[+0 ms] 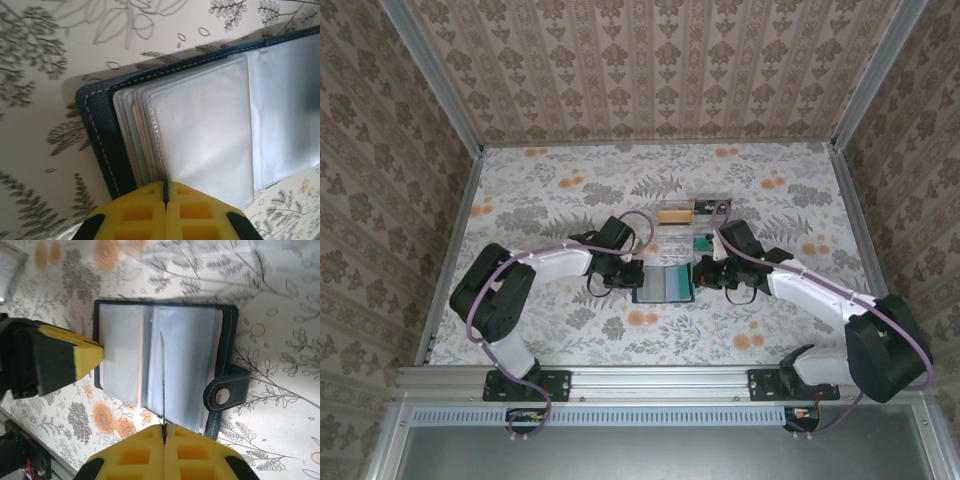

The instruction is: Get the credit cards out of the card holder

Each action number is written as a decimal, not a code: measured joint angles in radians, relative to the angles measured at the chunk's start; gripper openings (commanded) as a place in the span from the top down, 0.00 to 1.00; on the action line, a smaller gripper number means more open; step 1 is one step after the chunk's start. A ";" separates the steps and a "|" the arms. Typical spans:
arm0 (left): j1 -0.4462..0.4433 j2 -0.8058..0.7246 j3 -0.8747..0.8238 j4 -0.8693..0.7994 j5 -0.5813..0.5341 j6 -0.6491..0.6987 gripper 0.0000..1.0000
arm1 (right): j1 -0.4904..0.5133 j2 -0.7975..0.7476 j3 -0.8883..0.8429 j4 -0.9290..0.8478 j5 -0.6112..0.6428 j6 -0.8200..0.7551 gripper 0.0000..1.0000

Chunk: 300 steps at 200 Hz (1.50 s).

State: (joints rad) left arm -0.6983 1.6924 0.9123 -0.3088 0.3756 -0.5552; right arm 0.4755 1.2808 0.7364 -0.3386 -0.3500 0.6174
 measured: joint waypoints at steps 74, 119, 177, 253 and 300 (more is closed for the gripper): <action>0.071 -0.179 0.111 -0.057 -0.005 0.049 0.36 | 0.002 -0.076 0.291 -0.262 0.097 -0.306 1.00; 0.172 -0.299 0.111 -0.055 0.005 0.047 0.13 | 0.024 -0.068 0.376 -0.318 0.163 -0.652 1.00; 0.273 -0.397 0.111 -0.056 0.004 0.059 0.00 | 0.026 0.008 0.378 -0.325 0.244 -1.094 1.00; 0.315 -0.446 0.098 -0.048 -0.006 0.060 0.00 | -0.009 0.137 0.334 -0.254 0.352 -1.482 1.00; 0.325 -0.451 0.068 -0.044 -0.014 0.059 0.00 | -0.064 0.158 0.297 -0.174 0.353 -1.640 1.00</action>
State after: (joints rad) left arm -0.3733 1.2419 0.9802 -0.3531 0.3614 -0.4961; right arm 0.4118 1.4387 1.0336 -0.5121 0.0032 -1.0225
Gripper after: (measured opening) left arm 0.999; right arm 0.064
